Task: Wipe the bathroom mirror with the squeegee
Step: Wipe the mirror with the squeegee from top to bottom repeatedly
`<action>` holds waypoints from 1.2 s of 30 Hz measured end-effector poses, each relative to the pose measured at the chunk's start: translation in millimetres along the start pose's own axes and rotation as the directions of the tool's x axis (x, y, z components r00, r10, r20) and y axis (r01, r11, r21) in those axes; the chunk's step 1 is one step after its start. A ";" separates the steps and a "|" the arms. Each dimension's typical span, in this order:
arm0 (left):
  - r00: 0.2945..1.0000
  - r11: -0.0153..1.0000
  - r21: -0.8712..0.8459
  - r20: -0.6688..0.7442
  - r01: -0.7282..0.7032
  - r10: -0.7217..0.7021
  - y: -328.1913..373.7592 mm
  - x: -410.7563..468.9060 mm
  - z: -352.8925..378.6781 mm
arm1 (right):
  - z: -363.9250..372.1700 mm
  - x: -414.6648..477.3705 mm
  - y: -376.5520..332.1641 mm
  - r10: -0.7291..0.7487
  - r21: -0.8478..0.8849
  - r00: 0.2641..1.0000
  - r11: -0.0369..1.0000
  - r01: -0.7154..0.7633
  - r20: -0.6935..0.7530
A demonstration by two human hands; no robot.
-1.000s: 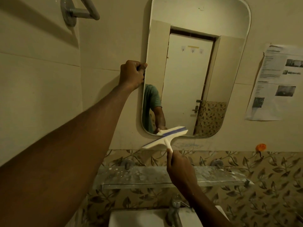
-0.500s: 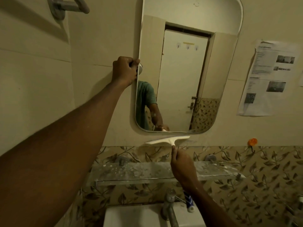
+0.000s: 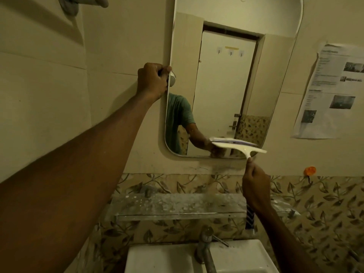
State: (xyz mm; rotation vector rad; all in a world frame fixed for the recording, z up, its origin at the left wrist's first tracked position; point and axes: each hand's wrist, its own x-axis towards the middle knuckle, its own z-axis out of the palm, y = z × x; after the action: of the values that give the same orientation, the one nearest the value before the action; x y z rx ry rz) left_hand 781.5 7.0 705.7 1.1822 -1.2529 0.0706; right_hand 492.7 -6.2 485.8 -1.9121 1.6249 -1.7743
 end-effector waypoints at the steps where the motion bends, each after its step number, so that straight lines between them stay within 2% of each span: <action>1: 1.000 1.000 -0.004 -0.003 0.003 -0.003 -0.3 0.6 0.1 | 4.4 -3.2 3.6 0.015 -0.005 0.999 1.000 -0.015 0.032; 6: 1.000 1.000 -0.004 -0.008 0.007 -0.007 -3.4 3.1 0.9 | 21.6 -54.4 18.5 0.044 -0.065 0.973 0.997 -0.030 0.226; 9: 1.000 1.000 -0.006 0.005 0.010 -0.010 -4.5 4.5 0.7 | 15.8 -43.1 -5.7 -0.019 -0.016 0.984 1.000 0.022 0.178; 12: 1.000 1.000 -0.021 0.009 0.010 -0.010 -4.5 4.6 0.1 | 6.4 -4.1 -45.9 -0.112 0.077 0.992 0.991 0.108 0.059; 15: 1.000 1.000 -0.019 0.013 0.013 -0.013 -2.8 3.7 -0.6 | 7.7 24.3 -75.3 -0.188 0.065 0.982 0.980 0.186 0.030; 21: 1.000 0.999 -0.023 0.015 0.022 -0.022 -3.0 4.2 -0.2 | 40.1 -27.4 -36.7 -0.102 0.016 0.987 0.995 0.101 0.127; 26: 1.000 0.999 -0.026 0.008 0.024 -0.024 -1.5 3.6 -0.9 | 34.5 -44.0 -24.8 -0.127 -0.057 0.976 0.989 0.139 0.176; 28: 1.000 1.000 -0.022 0.005 0.019 -0.019 -3.0 3.7 -0.3 | 26.1 -31.7 -35.5 -0.154 -0.038 0.974 0.986 0.163 0.167; 31: 1.000 1.000 -0.006 -0.002 0.014 -0.014 -4.8 3.4 0.7 | 10.8 7.1 -61.0 -0.196 0.103 0.978 0.977 0.188 0.066; 33: 1.000 1.000 -0.004 -0.011 0.014 -0.014 -5.0 3.5 1.4 | 2.8 35.4 -77.0 -0.210 0.111 0.978 0.972 0.208 0.006; 36: 1.000 1.000 -0.001 -0.029 0.008 -0.008 -5.3 2.4 3.0 | 6.9 45.0 -79.2 -0.203 0.076 0.978 0.977 0.200 0.040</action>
State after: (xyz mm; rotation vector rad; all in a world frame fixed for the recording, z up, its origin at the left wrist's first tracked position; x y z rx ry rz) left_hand 783.6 1.2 703.6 1.1815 -1.2227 0.0808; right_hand 536.7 -6.7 565.8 -2.1349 1.3757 -1.8137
